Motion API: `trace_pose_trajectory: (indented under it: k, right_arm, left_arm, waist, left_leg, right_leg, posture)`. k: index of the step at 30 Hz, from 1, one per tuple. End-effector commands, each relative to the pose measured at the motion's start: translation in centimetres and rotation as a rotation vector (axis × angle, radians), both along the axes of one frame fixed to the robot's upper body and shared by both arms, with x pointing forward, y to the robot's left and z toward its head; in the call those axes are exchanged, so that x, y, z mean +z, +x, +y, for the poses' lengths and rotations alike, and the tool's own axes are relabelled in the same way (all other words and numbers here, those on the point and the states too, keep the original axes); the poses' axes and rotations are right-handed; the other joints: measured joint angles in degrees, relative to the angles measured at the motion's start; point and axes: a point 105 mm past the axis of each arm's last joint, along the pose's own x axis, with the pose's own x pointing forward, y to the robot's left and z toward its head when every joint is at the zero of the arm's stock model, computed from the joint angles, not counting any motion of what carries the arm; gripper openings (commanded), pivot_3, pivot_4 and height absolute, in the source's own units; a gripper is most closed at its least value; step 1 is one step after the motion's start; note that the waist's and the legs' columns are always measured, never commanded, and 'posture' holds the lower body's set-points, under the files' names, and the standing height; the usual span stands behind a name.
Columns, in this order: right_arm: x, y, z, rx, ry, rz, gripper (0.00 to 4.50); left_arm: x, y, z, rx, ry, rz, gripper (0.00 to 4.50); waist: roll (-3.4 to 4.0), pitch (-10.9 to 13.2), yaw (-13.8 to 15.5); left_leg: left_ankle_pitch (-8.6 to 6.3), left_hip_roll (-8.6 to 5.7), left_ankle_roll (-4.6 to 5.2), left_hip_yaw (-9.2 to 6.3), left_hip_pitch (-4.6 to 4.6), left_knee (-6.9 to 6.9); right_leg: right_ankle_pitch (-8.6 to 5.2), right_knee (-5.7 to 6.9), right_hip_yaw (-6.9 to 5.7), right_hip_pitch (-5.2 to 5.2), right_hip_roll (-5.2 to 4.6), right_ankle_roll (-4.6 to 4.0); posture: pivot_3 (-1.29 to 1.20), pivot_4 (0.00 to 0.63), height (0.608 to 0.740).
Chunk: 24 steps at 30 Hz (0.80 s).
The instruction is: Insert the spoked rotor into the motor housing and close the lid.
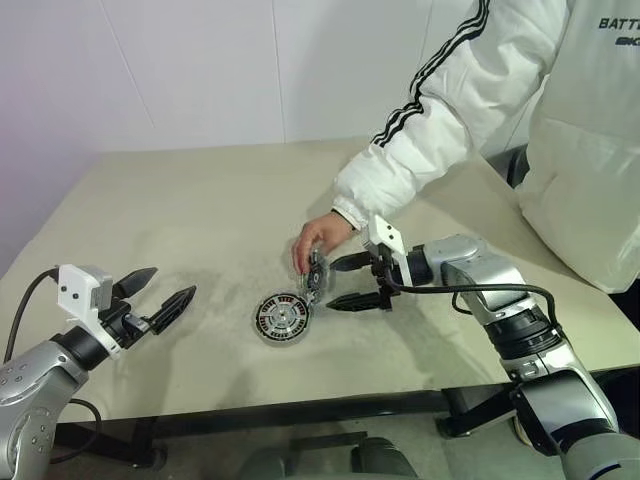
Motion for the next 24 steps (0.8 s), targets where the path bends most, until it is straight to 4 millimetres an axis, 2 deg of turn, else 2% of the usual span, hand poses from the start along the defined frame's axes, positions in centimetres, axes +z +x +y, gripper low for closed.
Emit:
trace_pose_trajectory:
  k: [1, 5, 11, 15, 18, 21, 24]
  right_arm:
    - [1.8, 0.9, -0.6, -0.014, 0.014, -0.079, 4.43]
    - [2.1, 1.6, -1.5, -0.043, 0.002, -0.094, 4.43]
    - [2.7, 3.2, -4.8, -0.111, -0.059, -0.135, 4.43]
    - [2.4, 3.1, -5.1, -0.1, -0.066, -0.107, 4.43]
    - [1.9, 3.0, -5.5, -0.134, -0.053, 0.017, 4.43]
    - [1.7, 2.5, -5.9, -0.197, -0.017, 0.265, 4.43]
    - [0.5, 3.1, -6.9, -0.322, -0.061, 0.378, 4.43]
  left_arm:
    - [1.0, 0.0, -0.2, -0.01, 0.005, -0.036, 4.5]
    - [1.0, 0.1, -0.3, -0.017, 0.004, -0.034, 4.5]
    - [1.2, 0.2, -0.2, -0.022, 0.01, -0.034, 4.5]
    - [1.2, 0.3, -0.2, -0.025, 0.009, -0.034, 4.5]
    - [1.2, 0.4, -0.1, -0.027, 0.011, -0.033, 4.5]
    - [1.3, 0.4, -0.1, -0.028, 0.011, -0.033, 4.5]
    - [1.2, 0.4, -0.1, -0.029, 0.011, -0.031, 4.5]
  waist:
    - [0.0, 0.0, 0.0]
    - [0.0, 0.0, 0.0]
    - [0.0, 0.0, 0.1]
    - [-0.01, 0.0, -0.1]
    - [0.0, 0.0, -0.1]
    - [0.0, 0.0, 0.0]
    - [0.0, 0.0, 0.0]
  left_leg:
    - [0.0, 0.0, 0.0, 0.0, 0.0, 0.0]
    - [0.0, 0.0, 0.0, 0.0, 0.0, 0.02]
    - [0.0, -0.02, 0.0, 0.01, 0.0, 0.06]
    - [0.0, -0.02, 0.0, 0.04, 0.02, 0.1]
    - [0.0, -0.01, 0.0, 0.04, 0.03, 0.12]
    - [0.0, -0.01, 0.0, 0.02, 0.03, 0.17]
    - [0.0, -0.02, 0.0, 0.01, 0.02, 0.22]
  right_leg:
    - [0.0, 0.0, 0.0, 0.0, 0.0, 0.0]
    - [0.0, 0.0, 0.0, 0.01, -0.01, 0.0]
    - [0.0, 0.0, 0.0, 0.05, -0.01, 0.0]
    - [0.0, 0.0, -0.05, 0.1, 0.01, -0.01]
    - [0.01, 0.05, -0.05, 0.11, 0.02, -0.01]
    - [0.01, 0.06, -0.04, 0.13, 0.0, -0.01]
    - [0.01, 0.07, -0.03, 0.13, -0.01, -0.03]
  posture:
    - [0.0, 0.0, 0.74]
    - [0.0, 0.0, 0.74]
    - [0.0, 0.0, 0.74]
    - [0.0, 0.0, 0.74]
    - [0.0, 0.0, 0.74]
    - [0.0, 0.0, 0.74]
    - [0.0, 0.0, 0.74]
